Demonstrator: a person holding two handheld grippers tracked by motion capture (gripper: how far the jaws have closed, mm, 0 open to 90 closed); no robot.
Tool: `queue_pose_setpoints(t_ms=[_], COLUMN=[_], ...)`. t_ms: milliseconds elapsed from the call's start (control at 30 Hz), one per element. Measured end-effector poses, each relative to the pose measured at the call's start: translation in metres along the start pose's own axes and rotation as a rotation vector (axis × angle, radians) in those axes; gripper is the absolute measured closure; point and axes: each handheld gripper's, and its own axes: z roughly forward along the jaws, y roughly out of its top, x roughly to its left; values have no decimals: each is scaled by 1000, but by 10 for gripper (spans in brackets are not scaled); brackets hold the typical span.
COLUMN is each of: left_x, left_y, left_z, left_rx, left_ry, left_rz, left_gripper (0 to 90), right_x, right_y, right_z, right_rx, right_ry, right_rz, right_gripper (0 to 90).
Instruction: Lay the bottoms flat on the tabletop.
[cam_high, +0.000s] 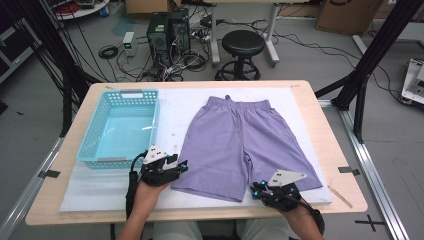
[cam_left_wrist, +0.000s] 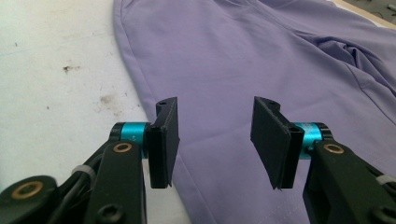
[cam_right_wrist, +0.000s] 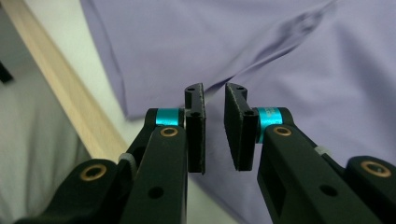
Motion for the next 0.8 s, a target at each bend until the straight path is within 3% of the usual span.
queue_pose_setpoints(t_ms=[33, 100, 133, 200, 267, 333, 400, 433, 567, 700, 800], left_x=[0, 1, 1, 1, 1, 1, 1, 2, 3, 4, 4], left_y=[-1, -2, -2, -3, -4, -5, -6, -6, -7, -10, -11], left_z=[-1, -2, -3, -5, -6, -8, -9, -10, -12, -12, -13], left_rx=[0, 0, -1, 1, 5, 6, 1, 2, 1, 7, 11], left_ry=[2, -2, -2, -2, -4, -4, -2, -3, 2, 2, 4], left_rz=[1, 1, -1, -2, -2, 0, -6, -5, -10, -10, -15], left_gripper=[516, 516, 516, 516, 516, 516, 516, 515, 514, 514, 514], right_x=[2, 2, 3, 6, 7, 6, 7, 8, 16, 22, 27], right_y=[-1, -2, -2, -2, -3, -3, 0, 5, 19, 28, 30], right_z=[4, 3, 2, 0, -4, -5, -8, -9, -1, 15, 31], right_rx=[33, 24, 31, 44, 65, 71, 50, 7, -53, -40, 15], right_ry=[-22, -19, -9, -10, 20, 31, 37, 41, 57, 86, 102], right_rz=[-16, -11, -13, -40, -16, -16, -4, 7, -10, -25, -51], right_gripper=[783, 813, 890, 900, 900, 888, 765, 706, 693, 693, 698])
